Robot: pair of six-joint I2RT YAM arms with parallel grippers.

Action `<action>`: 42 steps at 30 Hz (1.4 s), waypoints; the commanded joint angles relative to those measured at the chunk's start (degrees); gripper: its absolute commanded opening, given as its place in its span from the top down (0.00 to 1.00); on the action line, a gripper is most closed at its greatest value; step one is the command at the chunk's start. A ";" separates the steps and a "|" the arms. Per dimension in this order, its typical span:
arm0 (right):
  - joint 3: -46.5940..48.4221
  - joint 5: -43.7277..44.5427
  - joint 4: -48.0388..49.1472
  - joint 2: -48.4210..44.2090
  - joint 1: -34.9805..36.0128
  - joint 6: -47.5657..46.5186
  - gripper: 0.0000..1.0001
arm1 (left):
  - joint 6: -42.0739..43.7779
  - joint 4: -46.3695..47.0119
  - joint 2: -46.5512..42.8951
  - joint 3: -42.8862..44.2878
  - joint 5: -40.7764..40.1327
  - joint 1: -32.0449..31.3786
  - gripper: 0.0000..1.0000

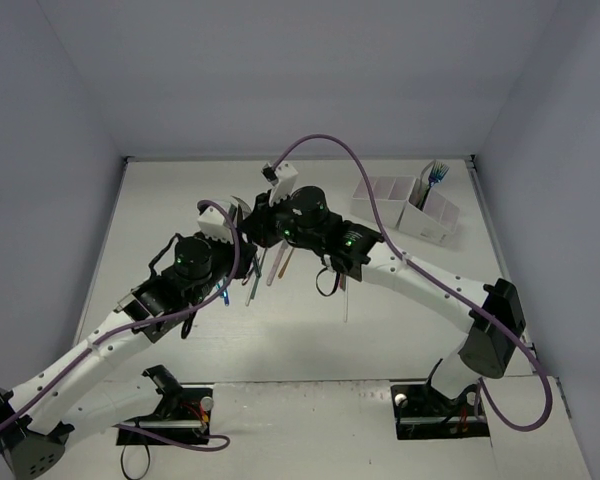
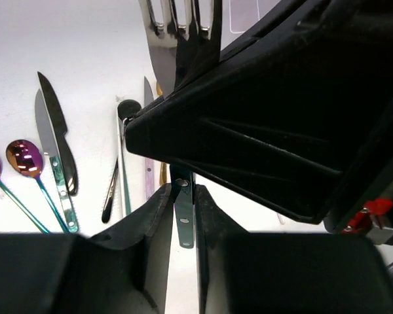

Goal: Sort the eating utensils into containers

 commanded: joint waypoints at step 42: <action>-7.30 1.34 19.67 8.83 -58.11 -5.31 0.87 | 1.01 -16.97 -0.99 2.00 0.92 32.09 0.21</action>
